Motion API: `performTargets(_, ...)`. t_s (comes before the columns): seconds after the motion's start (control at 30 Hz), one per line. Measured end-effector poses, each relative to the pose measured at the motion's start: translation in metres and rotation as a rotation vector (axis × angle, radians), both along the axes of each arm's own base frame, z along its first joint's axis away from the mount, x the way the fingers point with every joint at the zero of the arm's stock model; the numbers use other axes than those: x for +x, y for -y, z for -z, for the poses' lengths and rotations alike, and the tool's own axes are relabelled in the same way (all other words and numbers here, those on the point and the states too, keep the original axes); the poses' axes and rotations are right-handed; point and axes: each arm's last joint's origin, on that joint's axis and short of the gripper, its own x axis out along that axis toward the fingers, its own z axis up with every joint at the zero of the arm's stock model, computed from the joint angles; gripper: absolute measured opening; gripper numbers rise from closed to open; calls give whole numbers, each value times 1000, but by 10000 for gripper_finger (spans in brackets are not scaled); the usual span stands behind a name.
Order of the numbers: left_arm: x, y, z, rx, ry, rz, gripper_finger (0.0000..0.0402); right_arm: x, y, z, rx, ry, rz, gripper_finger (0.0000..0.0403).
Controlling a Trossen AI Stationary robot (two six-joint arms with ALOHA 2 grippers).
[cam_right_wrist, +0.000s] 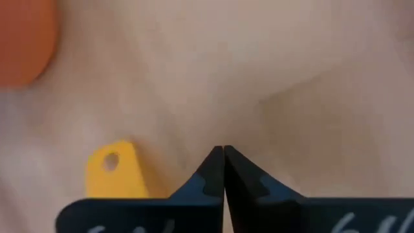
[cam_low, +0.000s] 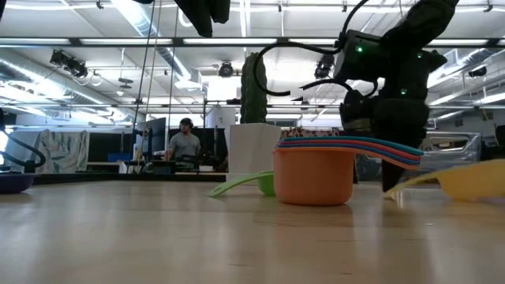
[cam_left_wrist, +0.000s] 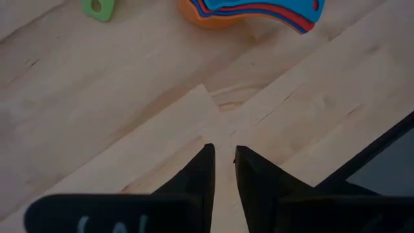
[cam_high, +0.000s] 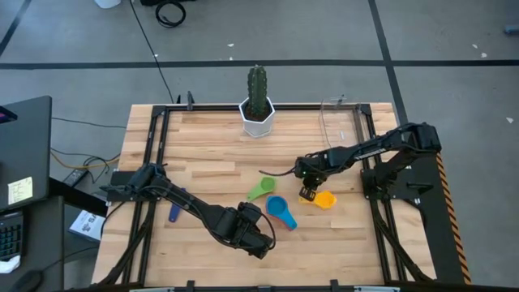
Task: Nest measuring cups in basket
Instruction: Stack the yellow measuring cup on top of the light blue measuring cups
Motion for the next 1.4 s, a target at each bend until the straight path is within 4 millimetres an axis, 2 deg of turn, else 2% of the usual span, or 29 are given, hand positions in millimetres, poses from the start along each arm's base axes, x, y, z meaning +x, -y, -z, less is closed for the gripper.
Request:
performTargets(0.27,-1,-1,0,5,-8,1,66,-2,-21,1,112,-17,-128,11)
performTargets(0.5,-1,0,0,5,-10,2,66,-6,-50,0,182,-31,-264,8)
performTargets(0.67,-1,0,0,5,-10,2,66,-16,-69,1,212,-78,-416,4)
performTargets(0.87,-1,0,0,5,-10,2,66,-30,-81,0,220,-173,-497,4)
performTargets(1.0,-1,0,0,10,-11,16,66,-37,-88,-18,214,-167,-534,2)
performTargets(1.1,-1,0,0,13,-11,24,66,-40,-93,-41,159,-139,-528,2)
performTargets(1.27,-1,0,0,14,-11,28,66,-50,-96,-89,53,-37,-451,3)
performTargets(1.4,-1,0,0,14,-11,27,66,-66,-90,-107,38,-21,-361,15)
